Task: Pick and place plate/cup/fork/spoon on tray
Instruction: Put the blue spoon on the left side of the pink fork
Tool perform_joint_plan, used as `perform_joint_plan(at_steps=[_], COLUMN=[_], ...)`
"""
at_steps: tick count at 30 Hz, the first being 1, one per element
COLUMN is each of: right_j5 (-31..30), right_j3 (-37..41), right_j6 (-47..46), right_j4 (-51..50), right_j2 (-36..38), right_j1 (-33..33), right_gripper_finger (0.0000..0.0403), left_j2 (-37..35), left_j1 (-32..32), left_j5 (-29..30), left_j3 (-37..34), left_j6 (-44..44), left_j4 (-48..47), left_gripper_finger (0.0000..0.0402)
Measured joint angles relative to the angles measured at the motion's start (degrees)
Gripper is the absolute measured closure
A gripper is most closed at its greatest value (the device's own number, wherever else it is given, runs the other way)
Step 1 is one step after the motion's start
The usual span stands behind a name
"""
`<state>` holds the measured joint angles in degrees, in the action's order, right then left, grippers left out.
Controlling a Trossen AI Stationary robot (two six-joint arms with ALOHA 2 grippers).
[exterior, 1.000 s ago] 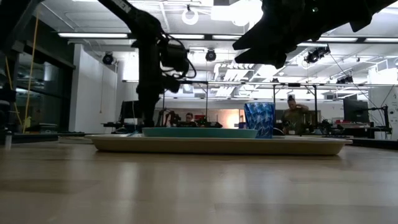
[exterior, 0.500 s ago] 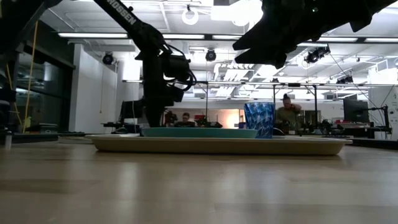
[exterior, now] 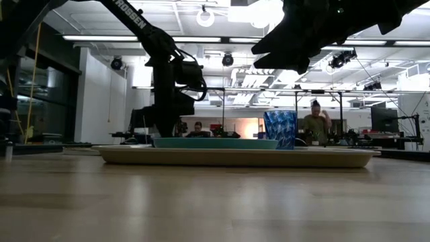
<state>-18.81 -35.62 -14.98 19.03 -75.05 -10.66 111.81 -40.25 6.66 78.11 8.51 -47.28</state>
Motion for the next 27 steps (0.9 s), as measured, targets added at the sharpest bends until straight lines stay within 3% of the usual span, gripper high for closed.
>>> perform_joint_plan(at_steps=[13,24,27], right_j5=[0.3,0.2,0.2], right_j3=[0.0,0.0,0.0], right_j6=[0.0,0.0,0.0], right_j4=[0.0,-0.1,-0.1], right_j2=[0.0,0.0,0.0], right_j1=[0.0,0.0,0.0], right_gripper_finger=[0.0176,0.0176,0.0176], left_j2=[0.0,0.0,0.0], left_j1=[0.1,0.5,0.6], left_j5=[0.0,0.2,2.7], left_j3=[0.0,0.0,0.0], left_j6=[8.6,9.3,7.8], left_j4=[0.8,0.7,0.9], left_gripper_finger=[0.0392,0.0343,0.0326])
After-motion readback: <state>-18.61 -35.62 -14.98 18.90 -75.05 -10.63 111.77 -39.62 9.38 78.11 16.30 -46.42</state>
